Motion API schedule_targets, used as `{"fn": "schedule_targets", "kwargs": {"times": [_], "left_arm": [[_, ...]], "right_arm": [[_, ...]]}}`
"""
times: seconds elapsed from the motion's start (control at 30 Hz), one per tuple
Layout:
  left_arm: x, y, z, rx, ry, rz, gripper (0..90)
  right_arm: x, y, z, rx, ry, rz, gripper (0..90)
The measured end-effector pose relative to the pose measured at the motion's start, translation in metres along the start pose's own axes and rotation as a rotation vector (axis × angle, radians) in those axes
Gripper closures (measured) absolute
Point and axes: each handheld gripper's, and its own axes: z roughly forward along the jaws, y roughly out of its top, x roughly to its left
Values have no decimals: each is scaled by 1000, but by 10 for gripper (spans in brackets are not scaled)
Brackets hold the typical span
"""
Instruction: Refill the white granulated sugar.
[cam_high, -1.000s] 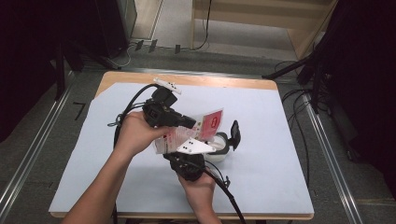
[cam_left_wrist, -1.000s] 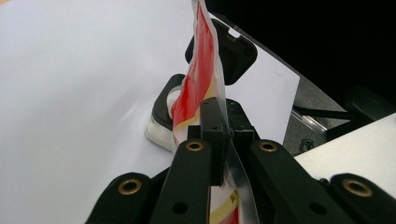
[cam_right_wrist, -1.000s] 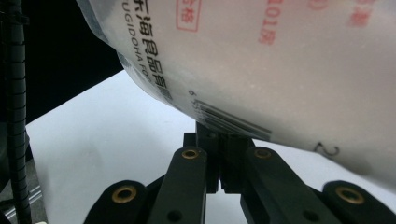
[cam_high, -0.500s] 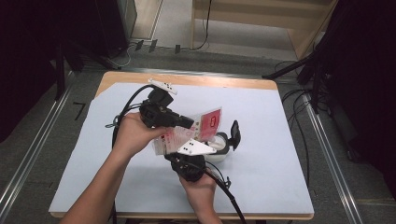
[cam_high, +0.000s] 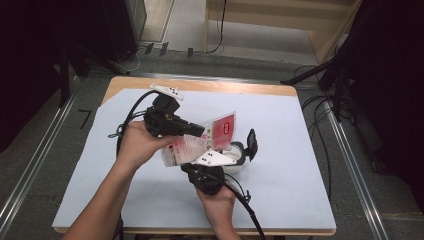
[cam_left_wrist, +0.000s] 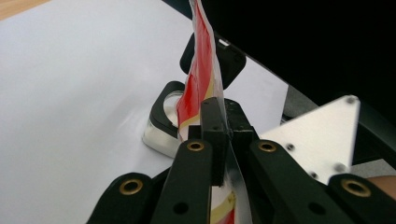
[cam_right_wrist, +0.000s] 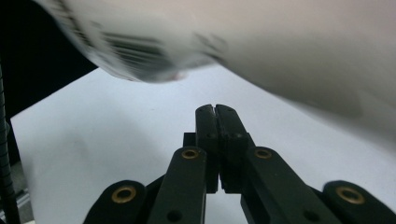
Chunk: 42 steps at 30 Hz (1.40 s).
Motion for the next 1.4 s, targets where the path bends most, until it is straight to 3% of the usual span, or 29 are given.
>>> {"fn": "schedule_targets", "kwargs": {"times": [0.27, 0.4, 1.07, 1.4], "left_arm": [[-2, -2, -9, -21, -18, -9, 900], [-3, -5, -10, -15, -20, -11, 900], [1, -21, -19, -34, -12, -38, 900], [4, -24, -19, -23, -10, -22, 900]], "right_arm": [[-17, 3, -4, -25, -23, 94, 881], [-22, 5, -7, -40, -38, 113, 880], [-30, 12, -13, -55, -77, 112, 886], [-33, 15, -15, -51, -94, 106, 891]]}}
